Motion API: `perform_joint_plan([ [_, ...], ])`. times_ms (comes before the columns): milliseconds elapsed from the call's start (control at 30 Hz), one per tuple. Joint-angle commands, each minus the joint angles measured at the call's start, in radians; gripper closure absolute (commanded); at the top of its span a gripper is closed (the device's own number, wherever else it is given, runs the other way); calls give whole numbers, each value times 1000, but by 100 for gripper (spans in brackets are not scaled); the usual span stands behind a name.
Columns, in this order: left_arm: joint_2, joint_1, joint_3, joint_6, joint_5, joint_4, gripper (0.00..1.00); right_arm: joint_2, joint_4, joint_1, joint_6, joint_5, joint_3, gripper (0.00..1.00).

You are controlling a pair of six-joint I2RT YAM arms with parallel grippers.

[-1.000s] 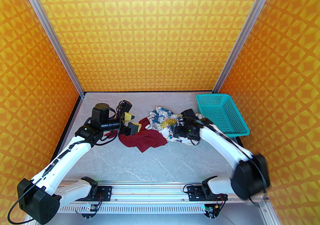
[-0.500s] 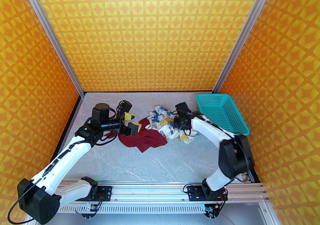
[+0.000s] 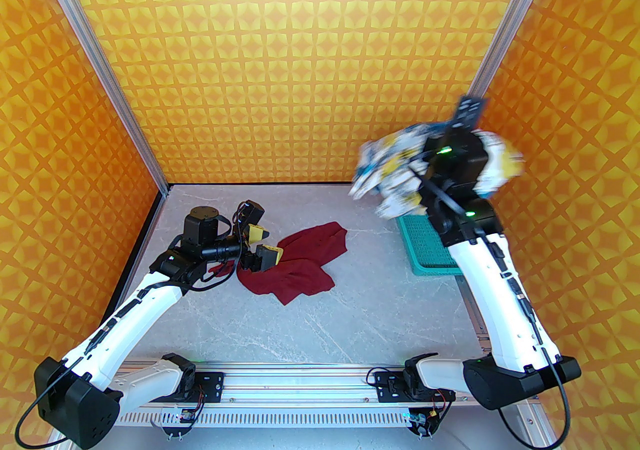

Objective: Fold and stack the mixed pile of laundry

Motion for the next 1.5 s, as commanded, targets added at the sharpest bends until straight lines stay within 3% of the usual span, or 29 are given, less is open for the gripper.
perform_joint_plan([
  [0, -16, 6, -10, -8, -11, 6, 13, 37, -14, -82, -84, 75, 9, 100],
  [233, -11, 4, -11, -9, -11, 7, 13, 57, -94, -161, 80, 71, -208, 100],
  [333, -12, 4, -12, -9, -11, 8, 13, 132, -195, -217, 221, -32, -257, 100],
  [467, -8, 5, -14, -8, -11, 8, 12, 260, -298, -242, 290, -153, -256, 100],
  [500, -7, 4, -14, -8, -11, 9, 12, 284, -322, -242, 298, -184, -252, 93],
  [567, -2, 4, -15, -7, -11, 8, 12, 317, -391, -242, 343, -252, -230, 46],
  [600, 0, 4, -15, -5, -11, 8, 12, 320, -419, -242, 369, -281, -222, 37],
  [667, 10, 4, -10, -8, -32, -1, 15, 302, -456, -242, 423, -385, -224, 29],
  [767, 22, 10, 18, -35, -216, -85, 23, 236, -477, -208, 465, -541, -258, 27],
  [867, 41, 14, 32, -94, -406, -207, 27, 173, -512, -84, 464, -542, -311, 24],
  [1033, 23, -11, -110, -208, -429, -156, 29, 88, -428, 82, 556, -739, -509, 24],
  [1200, 95, -126, -127, -200, -446, -99, 31, 172, -320, 142, 638, -986, -651, 28],
  [1300, 196, -210, -62, -164, -467, -97, 32, 246, -264, 141, 660, -999, -670, 31],
  [1400, 322, -333, 32, -75, -479, -102, 22, 336, -227, 136, 653, -1005, -635, 37],
  [1467, 416, -413, 114, 1, -531, -139, 24, 407, -226, 124, 653, -1028, -592, 40],
])
